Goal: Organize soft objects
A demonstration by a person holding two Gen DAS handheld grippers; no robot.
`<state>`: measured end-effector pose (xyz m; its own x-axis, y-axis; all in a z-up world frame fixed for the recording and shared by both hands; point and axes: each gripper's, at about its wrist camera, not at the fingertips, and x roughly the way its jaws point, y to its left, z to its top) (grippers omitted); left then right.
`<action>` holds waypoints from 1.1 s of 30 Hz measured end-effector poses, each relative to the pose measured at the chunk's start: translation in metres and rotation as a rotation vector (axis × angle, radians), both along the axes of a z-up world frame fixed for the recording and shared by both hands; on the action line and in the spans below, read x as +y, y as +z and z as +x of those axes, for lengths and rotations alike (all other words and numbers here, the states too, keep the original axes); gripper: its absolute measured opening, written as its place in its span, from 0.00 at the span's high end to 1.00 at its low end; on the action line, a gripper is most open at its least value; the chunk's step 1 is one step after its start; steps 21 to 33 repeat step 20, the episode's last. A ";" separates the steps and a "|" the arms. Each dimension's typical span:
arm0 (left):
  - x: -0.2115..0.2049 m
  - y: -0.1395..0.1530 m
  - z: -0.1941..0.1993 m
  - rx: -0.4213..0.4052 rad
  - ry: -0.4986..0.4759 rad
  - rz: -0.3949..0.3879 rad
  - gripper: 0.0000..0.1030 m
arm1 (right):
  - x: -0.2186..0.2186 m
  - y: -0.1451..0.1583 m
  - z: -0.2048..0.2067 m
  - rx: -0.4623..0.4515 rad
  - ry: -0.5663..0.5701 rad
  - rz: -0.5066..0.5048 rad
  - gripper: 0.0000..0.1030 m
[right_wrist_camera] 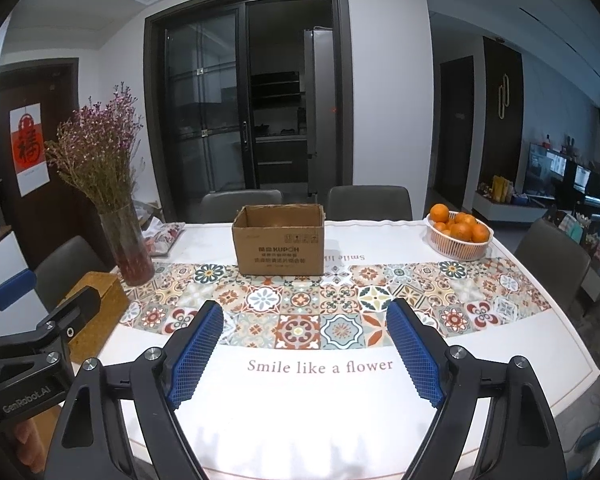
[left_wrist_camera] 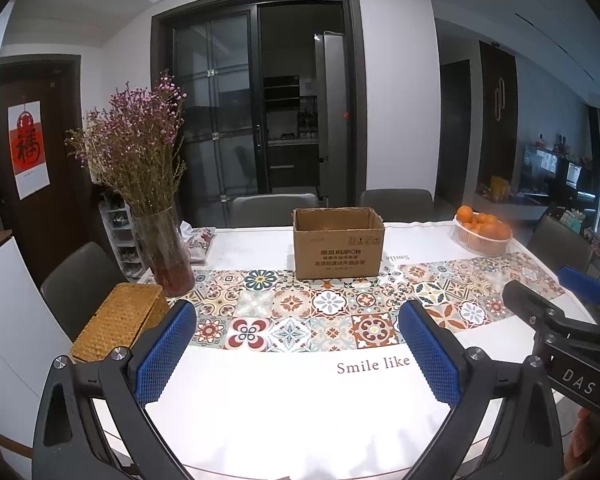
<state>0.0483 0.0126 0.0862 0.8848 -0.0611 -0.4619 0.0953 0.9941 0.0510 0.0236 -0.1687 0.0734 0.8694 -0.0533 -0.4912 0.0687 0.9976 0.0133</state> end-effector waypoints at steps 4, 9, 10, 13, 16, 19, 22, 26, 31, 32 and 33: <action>0.000 -0.002 -0.002 0.003 0.004 0.011 0.00 | 0.000 -0.002 0.000 0.009 0.001 0.002 0.18; 0.000 -0.003 -0.005 0.003 0.011 0.023 0.00 | -0.001 -0.004 0.000 0.014 0.003 0.004 0.18; 0.000 -0.004 -0.005 0.002 0.011 0.023 0.00 | -0.001 -0.004 0.000 0.015 0.003 0.005 0.18; 0.000 -0.005 -0.005 0.004 0.011 0.024 0.00 | -0.001 -0.005 0.000 0.019 0.003 0.004 0.18; 0.000 -0.006 -0.004 0.011 0.007 0.022 0.00 | -0.002 -0.006 0.000 0.023 0.002 0.004 0.18; -0.001 -0.007 -0.003 0.016 0.006 0.023 0.00 | -0.003 -0.006 0.000 0.025 0.000 0.004 0.18; 0.000 -0.007 -0.003 0.017 0.004 0.023 0.00 | -0.003 -0.007 0.001 0.025 0.000 0.004 0.18; 0.000 -0.007 -0.003 0.017 0.004 0.023 0.00 | -0.003 -0.007 0.001 0.025 0.000 0.004 0.18; 0.000 -0.007 -0.003 0.017 0.004 0.023 0.00 | -0.003 -0.007 0.001 0.025 0.000 0.004 0.18; 0.000 -0.007 -0.003 0.017 0.004 0.023 0.00 | -0.003 -0.007 0.001 0.025 0.000 0.004 0.18; 0.000 -0.007 -0.003 0.017 0.004 0.023 0.00 | -0.003 -0.007 0.001 0.025 0.000 0.004 0.18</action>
